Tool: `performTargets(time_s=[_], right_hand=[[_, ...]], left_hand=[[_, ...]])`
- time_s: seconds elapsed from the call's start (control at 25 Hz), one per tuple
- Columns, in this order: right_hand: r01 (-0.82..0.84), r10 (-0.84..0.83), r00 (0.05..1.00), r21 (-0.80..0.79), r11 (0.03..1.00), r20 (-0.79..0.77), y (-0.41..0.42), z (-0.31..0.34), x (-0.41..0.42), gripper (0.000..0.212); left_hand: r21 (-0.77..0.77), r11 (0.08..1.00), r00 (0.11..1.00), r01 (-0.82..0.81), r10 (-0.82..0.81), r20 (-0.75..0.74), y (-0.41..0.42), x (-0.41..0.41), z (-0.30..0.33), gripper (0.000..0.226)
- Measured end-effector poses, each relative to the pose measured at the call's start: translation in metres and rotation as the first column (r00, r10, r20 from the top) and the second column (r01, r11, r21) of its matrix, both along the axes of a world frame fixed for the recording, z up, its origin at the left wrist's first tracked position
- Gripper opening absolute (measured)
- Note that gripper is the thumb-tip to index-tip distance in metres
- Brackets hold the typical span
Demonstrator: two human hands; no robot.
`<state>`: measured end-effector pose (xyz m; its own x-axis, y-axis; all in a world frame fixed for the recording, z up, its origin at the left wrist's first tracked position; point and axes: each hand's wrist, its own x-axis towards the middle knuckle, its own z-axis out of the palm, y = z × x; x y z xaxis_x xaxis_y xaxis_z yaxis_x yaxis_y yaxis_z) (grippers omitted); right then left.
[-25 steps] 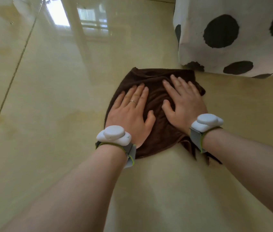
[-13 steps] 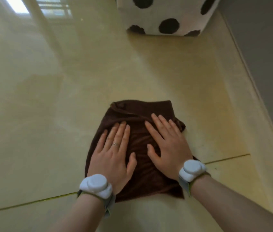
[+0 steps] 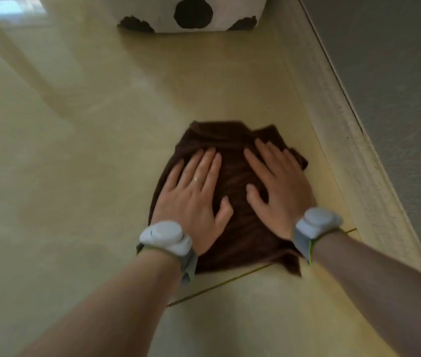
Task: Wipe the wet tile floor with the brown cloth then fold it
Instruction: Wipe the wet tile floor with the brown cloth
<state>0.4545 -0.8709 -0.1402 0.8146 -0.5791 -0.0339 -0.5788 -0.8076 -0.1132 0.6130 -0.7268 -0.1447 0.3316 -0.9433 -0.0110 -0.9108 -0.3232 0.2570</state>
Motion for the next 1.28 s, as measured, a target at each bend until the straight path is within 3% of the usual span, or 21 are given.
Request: performTargets(time_s=[0.16,0.36,0.6,0.92,1.16,1.28], right_hand=[[0.06,-0.06,0.998,-0.014,0.998,0.002,-0.06,-0.002,0.024,0.066],[0.054,-0.054,0.998,-0.021,0.998,0.017,-0.06,-0.003,0.027,0.065],[0.054,-0.053,0.997,0.02,0.998,-0.047,0.027,0.01,-0.048,0.066],[0.175,-0.166,0.979,0.064,0.983,-0.119,0.151,0.01,-0.184,0.069],[0.143,-0.135,0.981,0.048,0.989,-0.136,0.123,0.007,-0.161,0.07],[0.124,-0.119,0.985,0.033,0.992,-0.126,0.081,0.009,-0.107,0.068]], left_hand=[[-0.046,0.999,1.0,-0.023,0.023,0.003,-0.063,0.02,-0.002,0.074],[-0.036,0.999,1.0,-0.014,0.015,0.018,-0.06,0.018,-0.001,0.072],[0.029,0.997,0.997,0.073,-0.073,0.0,0.018,-0.043,0.008,0.076],[0.088,0.958,0.959,0.273,-0.265,-0.099,0.111,-0.149,0.009,0.081],[0.037,0.964,0.958,0.262,-0.255,-0.134,0.097,-0.131,0.004,0.082],[0.003,0.985,0.976,0.174,-0.172,-0.136,0.063,-0.085,0.003,0.078]])
